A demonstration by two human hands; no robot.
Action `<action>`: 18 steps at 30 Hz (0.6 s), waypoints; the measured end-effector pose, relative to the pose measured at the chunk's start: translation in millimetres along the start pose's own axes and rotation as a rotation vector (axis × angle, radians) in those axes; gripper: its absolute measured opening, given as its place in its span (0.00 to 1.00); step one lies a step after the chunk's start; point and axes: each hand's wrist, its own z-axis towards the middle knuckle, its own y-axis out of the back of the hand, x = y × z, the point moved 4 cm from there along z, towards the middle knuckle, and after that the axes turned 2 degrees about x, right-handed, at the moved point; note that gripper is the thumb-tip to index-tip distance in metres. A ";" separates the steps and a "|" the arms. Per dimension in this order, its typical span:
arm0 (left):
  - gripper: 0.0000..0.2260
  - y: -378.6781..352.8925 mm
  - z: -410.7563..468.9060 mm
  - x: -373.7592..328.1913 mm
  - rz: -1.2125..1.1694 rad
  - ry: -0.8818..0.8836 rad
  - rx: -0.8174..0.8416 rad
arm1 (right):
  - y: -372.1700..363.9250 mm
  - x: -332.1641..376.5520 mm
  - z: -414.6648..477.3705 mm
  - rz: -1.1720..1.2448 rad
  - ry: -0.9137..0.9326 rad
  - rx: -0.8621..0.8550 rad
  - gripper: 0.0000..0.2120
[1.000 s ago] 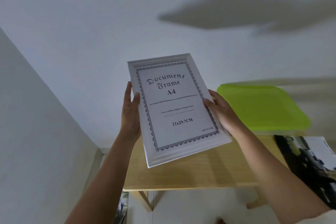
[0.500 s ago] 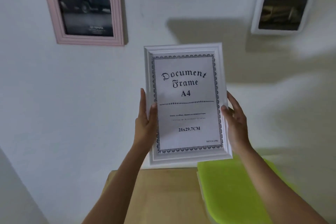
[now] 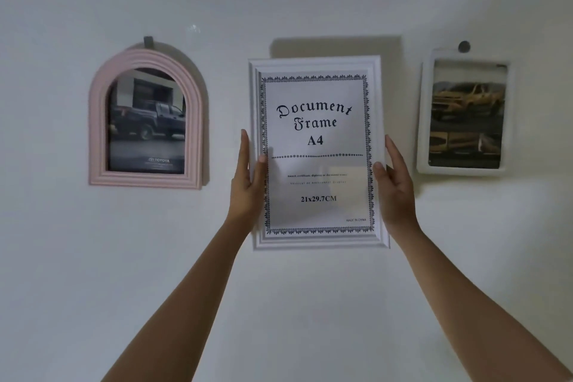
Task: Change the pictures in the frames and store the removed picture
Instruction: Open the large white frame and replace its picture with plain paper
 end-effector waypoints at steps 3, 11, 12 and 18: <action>0.25 -1.5 28.5 -11.1 0.023 -0.045 -0.007 | -5.5 8.6 28.7 -0.009 0.064 0.005 0.22; 0.24 -1.2 51.4 -5.8 0.097 -0.055 -0.012 | -14.3 3.4 47.5 -0.049 0.067 -0.033 0.24; 0.24 -0.8 50.6 -3.2 0.097 -0.048 -0.011 | -15.3 1.5 45.6 -0.036 0.059 -0.035 0.24; 0.24 -0.7 35.0 12.2 0.129 0.004 -0.009 | -16.0 -20.6 34.5 0.004 0.017 0.010 0.24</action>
